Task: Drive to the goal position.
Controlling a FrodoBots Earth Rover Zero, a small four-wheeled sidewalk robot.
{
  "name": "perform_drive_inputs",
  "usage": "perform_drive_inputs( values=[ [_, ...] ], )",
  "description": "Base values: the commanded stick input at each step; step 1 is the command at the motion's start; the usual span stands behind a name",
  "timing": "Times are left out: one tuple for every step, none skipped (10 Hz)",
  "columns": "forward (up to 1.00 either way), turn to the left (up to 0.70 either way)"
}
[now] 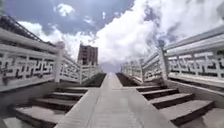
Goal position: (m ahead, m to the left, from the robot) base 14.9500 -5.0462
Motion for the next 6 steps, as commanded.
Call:
perform_drive_inputs(
  values=[
    [0.7, 0.14],
    [0.7, 0.14],
    [0.7, 0.14],
    [0.7, 0.0],
    [0.7, 0.0],
    [0.7, 0.0]
  ],
)
